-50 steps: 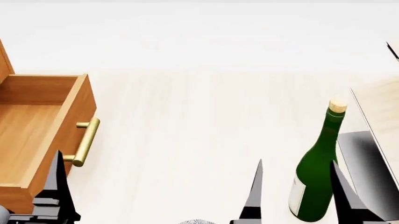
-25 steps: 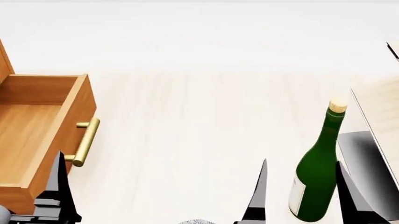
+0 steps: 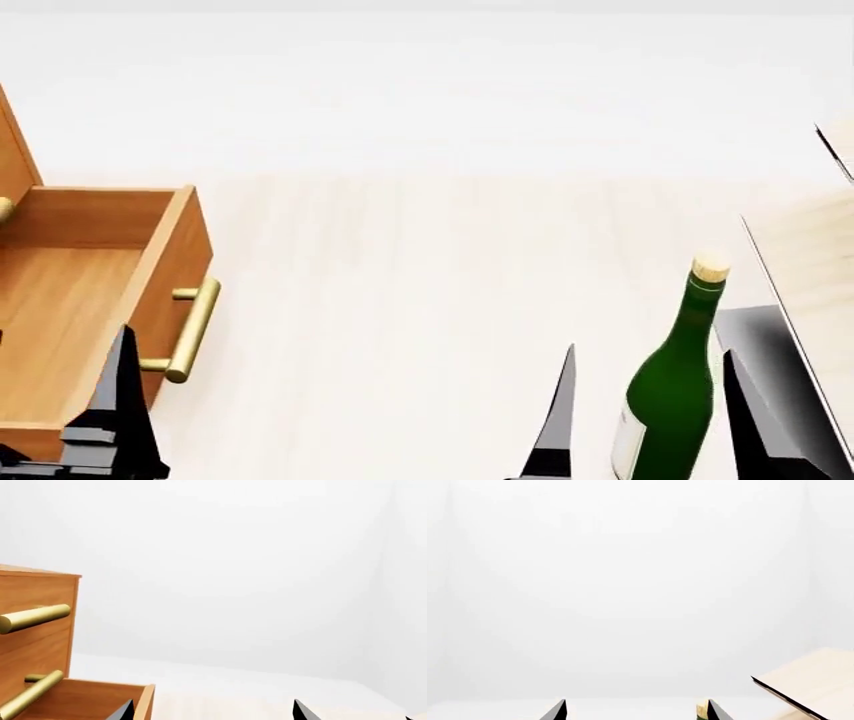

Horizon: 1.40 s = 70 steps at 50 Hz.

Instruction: Put the bowl on top of the cabinet.

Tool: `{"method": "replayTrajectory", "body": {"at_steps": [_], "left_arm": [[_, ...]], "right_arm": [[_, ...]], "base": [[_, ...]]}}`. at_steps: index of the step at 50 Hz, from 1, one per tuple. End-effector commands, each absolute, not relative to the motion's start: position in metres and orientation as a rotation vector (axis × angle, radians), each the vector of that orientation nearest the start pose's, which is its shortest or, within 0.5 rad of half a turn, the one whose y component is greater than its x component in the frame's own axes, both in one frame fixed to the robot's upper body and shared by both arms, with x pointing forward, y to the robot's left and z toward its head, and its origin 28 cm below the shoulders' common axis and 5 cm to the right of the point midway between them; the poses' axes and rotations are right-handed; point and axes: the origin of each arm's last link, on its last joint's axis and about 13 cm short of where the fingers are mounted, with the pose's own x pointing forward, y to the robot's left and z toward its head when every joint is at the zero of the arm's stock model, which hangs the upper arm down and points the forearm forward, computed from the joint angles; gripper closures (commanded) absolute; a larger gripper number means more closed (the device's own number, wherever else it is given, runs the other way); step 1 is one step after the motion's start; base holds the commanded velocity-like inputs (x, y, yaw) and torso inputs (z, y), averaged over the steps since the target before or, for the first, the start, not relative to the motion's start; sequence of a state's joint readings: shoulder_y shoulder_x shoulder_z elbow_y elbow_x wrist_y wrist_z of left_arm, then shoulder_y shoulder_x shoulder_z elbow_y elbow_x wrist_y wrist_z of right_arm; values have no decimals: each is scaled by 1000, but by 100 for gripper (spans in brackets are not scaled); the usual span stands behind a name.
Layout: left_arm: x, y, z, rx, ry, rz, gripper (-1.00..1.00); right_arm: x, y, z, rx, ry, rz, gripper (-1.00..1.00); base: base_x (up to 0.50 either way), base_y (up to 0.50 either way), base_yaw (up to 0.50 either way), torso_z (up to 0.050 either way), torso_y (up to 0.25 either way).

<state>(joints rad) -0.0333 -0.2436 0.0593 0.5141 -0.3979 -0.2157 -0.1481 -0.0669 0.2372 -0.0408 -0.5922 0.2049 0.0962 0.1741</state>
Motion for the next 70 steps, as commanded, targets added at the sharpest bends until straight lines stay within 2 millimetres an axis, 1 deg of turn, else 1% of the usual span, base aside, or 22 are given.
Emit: {"method": "replayTrajectory", "body": {"at_steps": [1,10,14,15,16,21,23,24,28,70], "left_arm": [[205,223,114,-174,-264,-101,-100],[205,223,113,-185,-257,-119,-100],[206,223,112,-172,-266,-88,-100],[208,223,112,-174,-269,-49,-100],[209,223,111,-159,-257,-53,-100],[208,224,113,-204,-266,-71,-100],[208,224,111,-154,-276,-62,-100],[208,224,111,-168,-274,-54,-100],[209,224,111,-145,-286,-46,-100],[209,224,112,-156,-284,-54,-100]], "right_arm": [[185,-118,118,8,-406,-6,-100],[185,-119,118,7,-406,-6,-100],[185,-119,118,7,-407,-8,-100],[185,-119,118,7,-407,-8,-100],[185,-119,118,7,-407,-9,-100],[185,-119,118,7,-406,-10,-100],[185,-120,118,7,-406,-10,-100],[185,-119,118,7,-406,-9,-100],[184,-120,118,7,-408,-9,-100],[182,-123,117,1,-409,-18,-100]], "base": [[0,0,0,50,0],[0,0,0,50,0],[0,0,0,50,0],[0,0,0,50,0],[0,0,0,19,0],[0,0,0,0,0],[0,0,0,0,0],[0,0,0,0,0],[0,0,0,0,-248],[0,0,0,0,-250]]}}
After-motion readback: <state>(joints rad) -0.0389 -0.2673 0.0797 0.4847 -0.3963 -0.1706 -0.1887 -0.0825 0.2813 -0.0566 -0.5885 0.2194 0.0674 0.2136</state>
